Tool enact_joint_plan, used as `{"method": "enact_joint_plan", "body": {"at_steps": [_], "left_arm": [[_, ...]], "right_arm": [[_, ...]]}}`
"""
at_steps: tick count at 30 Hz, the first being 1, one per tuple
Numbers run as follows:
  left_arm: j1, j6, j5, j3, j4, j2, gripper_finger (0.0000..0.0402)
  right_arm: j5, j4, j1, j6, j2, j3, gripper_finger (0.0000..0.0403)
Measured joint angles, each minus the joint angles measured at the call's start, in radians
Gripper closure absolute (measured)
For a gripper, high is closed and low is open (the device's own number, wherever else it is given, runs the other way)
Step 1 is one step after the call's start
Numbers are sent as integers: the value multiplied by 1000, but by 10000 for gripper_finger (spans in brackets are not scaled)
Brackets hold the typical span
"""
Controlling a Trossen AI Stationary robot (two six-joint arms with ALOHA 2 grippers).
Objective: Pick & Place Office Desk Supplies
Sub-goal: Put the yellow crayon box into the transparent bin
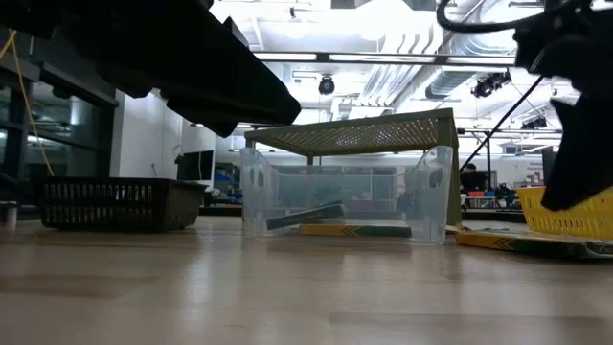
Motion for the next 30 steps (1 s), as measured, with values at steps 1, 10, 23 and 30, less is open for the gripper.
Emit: {"method": "enact_joint_plan", "body": {"at_steps": [1, 10, 23, 30], "left_arm": [[0, 0, 0, 0, 0, 0, 338], [0, 0, 0, 0, -3, 0, 338], [0, 0, 1, 0, -4, 0, 338], [0, 0, 1, 0, -5, 0, 338]], "right_arm": [[1, 10, 0, 23, 5, -8, 330], [-54, 134, 0, 25, 9, -42, 330], [-95, 376, 2, -73, 26, -41, 330], [-96, 623, 2, -119, 90, -38, 330]]}}
